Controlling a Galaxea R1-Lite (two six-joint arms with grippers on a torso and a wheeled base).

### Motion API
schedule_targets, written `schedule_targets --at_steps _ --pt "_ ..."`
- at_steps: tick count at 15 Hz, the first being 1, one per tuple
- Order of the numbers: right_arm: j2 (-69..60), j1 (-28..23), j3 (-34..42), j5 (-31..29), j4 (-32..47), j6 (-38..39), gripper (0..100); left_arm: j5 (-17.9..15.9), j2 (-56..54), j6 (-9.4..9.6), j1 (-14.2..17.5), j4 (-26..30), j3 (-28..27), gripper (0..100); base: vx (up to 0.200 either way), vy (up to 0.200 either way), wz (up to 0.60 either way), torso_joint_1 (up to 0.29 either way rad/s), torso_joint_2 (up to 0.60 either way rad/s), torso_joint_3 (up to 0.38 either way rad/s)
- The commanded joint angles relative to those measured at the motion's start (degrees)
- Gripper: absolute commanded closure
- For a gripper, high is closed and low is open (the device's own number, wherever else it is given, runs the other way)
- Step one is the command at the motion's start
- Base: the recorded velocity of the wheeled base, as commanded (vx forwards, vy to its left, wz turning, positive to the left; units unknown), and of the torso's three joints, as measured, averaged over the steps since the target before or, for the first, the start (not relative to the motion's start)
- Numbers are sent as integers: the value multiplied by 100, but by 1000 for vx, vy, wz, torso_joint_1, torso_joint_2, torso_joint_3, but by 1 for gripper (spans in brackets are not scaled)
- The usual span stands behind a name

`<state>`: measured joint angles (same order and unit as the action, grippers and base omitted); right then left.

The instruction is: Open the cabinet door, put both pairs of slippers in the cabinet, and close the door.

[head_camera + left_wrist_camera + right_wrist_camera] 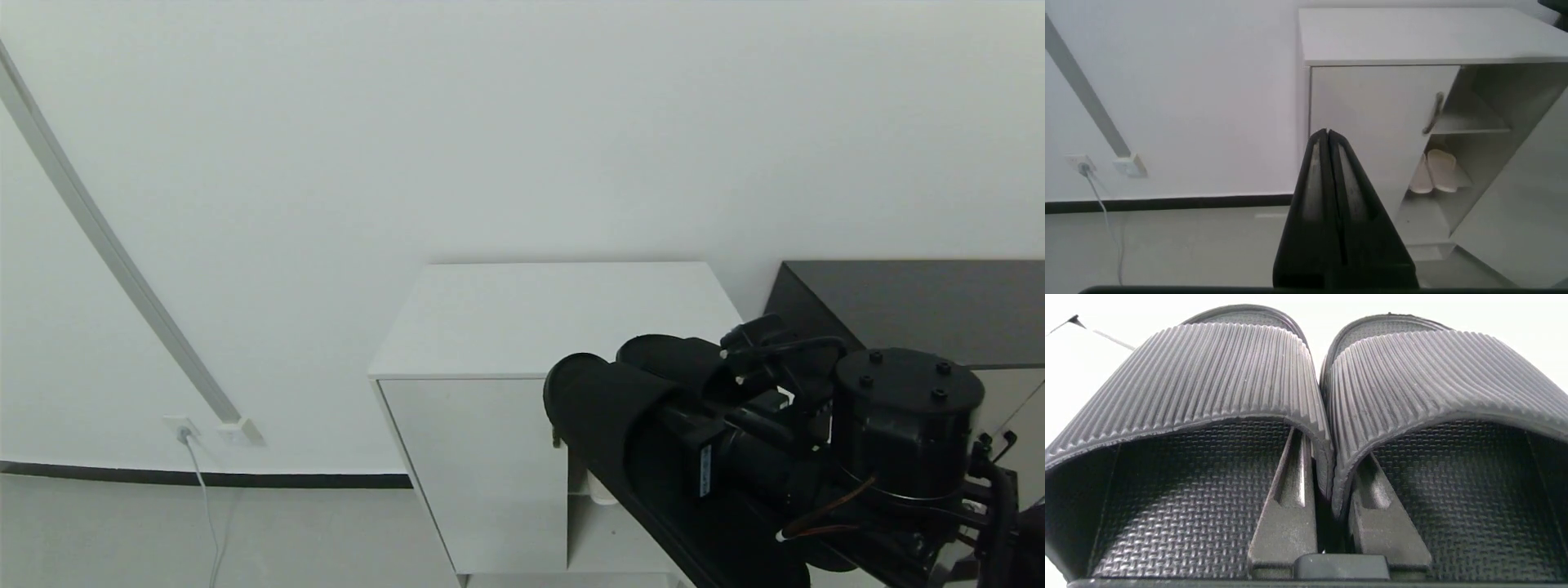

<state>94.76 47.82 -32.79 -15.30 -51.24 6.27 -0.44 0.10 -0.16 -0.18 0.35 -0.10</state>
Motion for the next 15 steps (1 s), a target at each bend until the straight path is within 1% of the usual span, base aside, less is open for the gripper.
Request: schedule_targets --at_steps 1,15 --pt "8 -1 19 1 0 6 100 0 8 -2 1 0 1 100 0 -200 0 -2 2 7" --pt "16 8 265 18 -97 -99 100 0 8 -2 1 0 1 100 0 0 0 0 0 0"
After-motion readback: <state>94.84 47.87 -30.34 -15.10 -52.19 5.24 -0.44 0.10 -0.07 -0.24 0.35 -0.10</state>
